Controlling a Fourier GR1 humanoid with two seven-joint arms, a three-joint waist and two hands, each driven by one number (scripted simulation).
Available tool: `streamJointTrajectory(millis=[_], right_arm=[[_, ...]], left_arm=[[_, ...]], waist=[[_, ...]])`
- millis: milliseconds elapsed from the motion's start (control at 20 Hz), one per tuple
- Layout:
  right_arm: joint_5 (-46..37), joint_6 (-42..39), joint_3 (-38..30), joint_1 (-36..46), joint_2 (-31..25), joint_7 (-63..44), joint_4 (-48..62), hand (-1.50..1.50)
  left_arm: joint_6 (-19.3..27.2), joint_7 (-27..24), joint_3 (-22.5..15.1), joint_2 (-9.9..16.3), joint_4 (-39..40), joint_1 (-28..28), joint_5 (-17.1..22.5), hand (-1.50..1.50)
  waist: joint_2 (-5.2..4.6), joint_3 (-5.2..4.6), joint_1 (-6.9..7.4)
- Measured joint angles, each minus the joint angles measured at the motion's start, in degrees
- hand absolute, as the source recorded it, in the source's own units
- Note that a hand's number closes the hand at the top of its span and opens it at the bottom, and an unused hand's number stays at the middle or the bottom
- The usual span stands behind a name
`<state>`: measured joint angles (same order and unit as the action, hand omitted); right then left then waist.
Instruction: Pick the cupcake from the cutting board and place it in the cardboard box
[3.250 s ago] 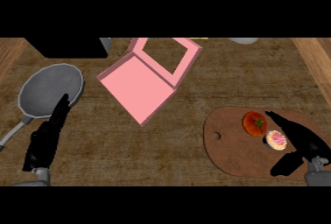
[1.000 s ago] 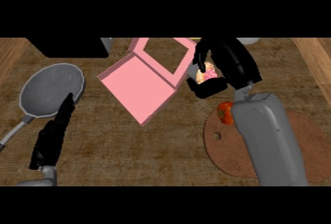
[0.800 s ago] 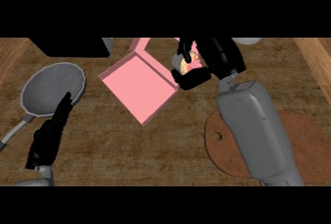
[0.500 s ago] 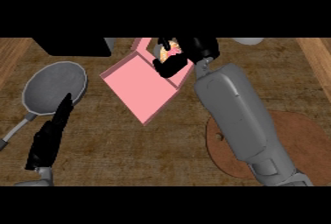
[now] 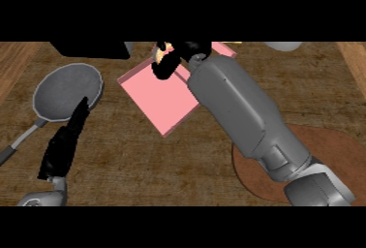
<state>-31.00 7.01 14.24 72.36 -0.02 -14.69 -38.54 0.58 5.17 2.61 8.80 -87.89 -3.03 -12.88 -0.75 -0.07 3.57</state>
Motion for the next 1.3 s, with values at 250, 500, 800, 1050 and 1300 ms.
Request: streamJointTrajectory(millis=[250,500,800,1050,1300], right_arm=[[4.6,3.4,4.6,1.6,0.0,0.1,8.2,-1.50],[9.3,6.1,6.0,2.1,0.0,0.5,13.6,-1.50],[15.4,11.5,6.0,1.1,0.0,4.2,14.9,-1.50],[21.5,19.7,1.4,0.3,0.0,8.8,13.7,-1.50],[28.5,22.7,-5.9,-0.2,0.0,15.6,12.9,-1.50]], left_arm=[[-0.2,-0.1,-0.8,-0.3,0.4,-0.9,-0.5,0.00],[-0.9,0.4,-1.0,-0.2,0.4,-2.7,-0.3,0.00],[-1.1,0.4,-1.4,-0.4,1.5,-3.9,-0.6,0.00],[-1.0,-0.5,-1.5,-0.5,1.5,-2.9,-0.7,0.00],[-0.2,-0.3,-0.9,-0.6,1.5,-2.3,-0.8,0.00]], waist=[[-0.40,-0.03,1.50],[-0.93,-0.03,2.99],[-1.24,0.01,3.98],[-1.16,0.06,3.58],[-0.94,0.12,2.00]])
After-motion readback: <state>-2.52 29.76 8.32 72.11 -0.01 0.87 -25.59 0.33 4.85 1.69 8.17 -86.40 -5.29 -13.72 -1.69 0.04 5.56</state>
